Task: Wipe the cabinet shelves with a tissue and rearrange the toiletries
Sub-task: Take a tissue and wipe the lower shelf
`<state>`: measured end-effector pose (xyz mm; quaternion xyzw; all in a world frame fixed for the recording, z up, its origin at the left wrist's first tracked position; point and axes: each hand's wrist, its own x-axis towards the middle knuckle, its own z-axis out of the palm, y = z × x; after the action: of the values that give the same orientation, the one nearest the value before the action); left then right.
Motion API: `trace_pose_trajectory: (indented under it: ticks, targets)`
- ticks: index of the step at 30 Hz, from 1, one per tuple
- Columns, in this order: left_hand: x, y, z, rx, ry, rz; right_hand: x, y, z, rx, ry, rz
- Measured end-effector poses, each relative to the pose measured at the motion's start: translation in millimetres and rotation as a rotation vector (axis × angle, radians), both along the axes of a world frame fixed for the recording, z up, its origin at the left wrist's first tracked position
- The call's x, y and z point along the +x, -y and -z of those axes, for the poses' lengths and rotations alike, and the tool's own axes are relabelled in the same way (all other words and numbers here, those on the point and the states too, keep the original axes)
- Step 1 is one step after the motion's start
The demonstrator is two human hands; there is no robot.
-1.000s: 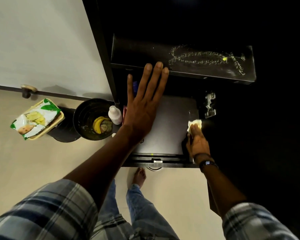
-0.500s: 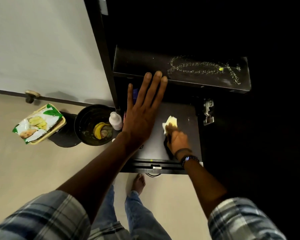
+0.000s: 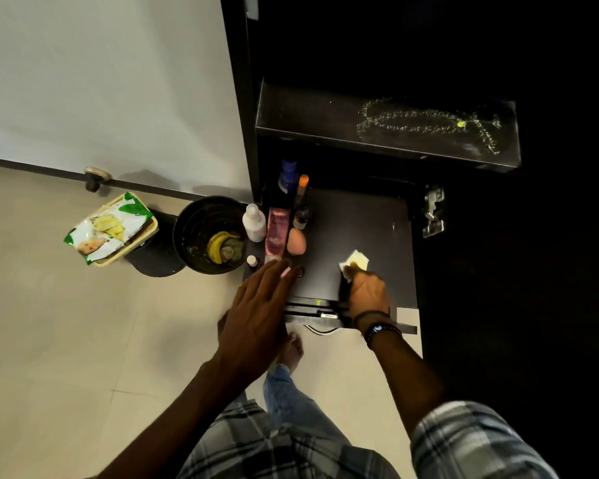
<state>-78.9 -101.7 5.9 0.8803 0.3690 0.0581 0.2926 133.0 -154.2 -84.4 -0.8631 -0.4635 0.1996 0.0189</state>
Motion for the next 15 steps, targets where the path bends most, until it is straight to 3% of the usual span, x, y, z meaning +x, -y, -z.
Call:
trace_pose_trajectory:
  ticks: [4, 10, 15]
  targets:
    - [-9, 1, 12, -0.041, -0.022, -0.071, -38, -25, 3, -0.003, -0.041, -0.143]
    - [-20, -1, 26, -0.054, -0.020, -0.120, -50, 12, 4, -0.024, -0.110, -0.339]
    - [-25, 0, 31, -0.073, -0.023, -0.155, -15, 12, -1, 0.007, -0.013, -0.129]
